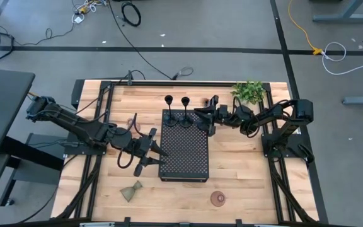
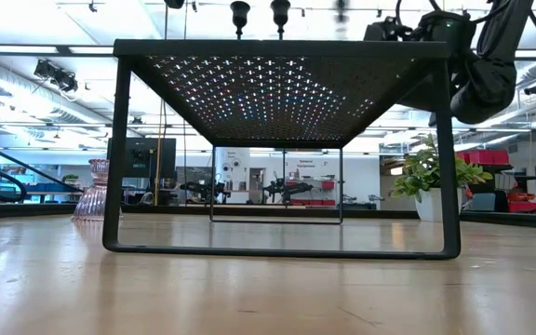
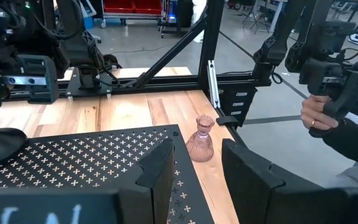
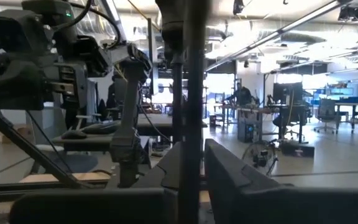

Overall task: Pick & Place candle stick holders
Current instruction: Put the black candle holder on the shelf aligned with the other black candle holder

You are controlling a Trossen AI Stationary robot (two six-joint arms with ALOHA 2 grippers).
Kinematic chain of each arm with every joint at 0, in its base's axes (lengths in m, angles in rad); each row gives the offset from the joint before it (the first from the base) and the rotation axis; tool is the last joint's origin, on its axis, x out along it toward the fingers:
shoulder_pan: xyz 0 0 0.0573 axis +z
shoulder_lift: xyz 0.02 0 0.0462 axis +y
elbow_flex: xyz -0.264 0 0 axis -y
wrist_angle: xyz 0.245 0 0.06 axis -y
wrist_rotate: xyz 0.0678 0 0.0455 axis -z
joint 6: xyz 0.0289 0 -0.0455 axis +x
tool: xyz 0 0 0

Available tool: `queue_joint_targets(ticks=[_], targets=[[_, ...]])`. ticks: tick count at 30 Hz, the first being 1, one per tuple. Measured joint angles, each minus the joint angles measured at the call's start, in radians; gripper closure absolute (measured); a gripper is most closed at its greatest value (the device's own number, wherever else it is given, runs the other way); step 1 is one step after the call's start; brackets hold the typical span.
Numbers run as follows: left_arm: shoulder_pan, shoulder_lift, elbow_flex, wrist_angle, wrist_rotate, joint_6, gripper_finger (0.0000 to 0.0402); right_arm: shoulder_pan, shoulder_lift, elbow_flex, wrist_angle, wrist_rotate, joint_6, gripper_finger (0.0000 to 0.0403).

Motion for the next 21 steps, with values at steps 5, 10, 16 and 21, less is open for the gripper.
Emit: queue_joint_targets(ticks=[5, 10, 16, 21], targets=[[0.0, 0.0, 0.0, 0.0, 0.0, 0.0, 0.0264, 0.0, 0.0, 0.0, 0.0, 0.055, -0.005, 0.0344], [0.0, 0.0, 0.0, 0.001, 0.0, -0.001, 0.0264, 0.0, 0.0, 0.0, 0.002, 0.067, -0.003, 0.0343], [0.0, 0.0, 0.0, 0.001, 0.0, -0.001, 0.0264, 0.001, 0.0, 0.0, 0.007, 0.066, 0.017, 0.0344], [0.0, 0.0, 0.0, 0.002, 0.0, -0.001, 0.0264, 0.001, 0.0, 0.0, 0.019, 0.066, 0.039, 0.0369]])
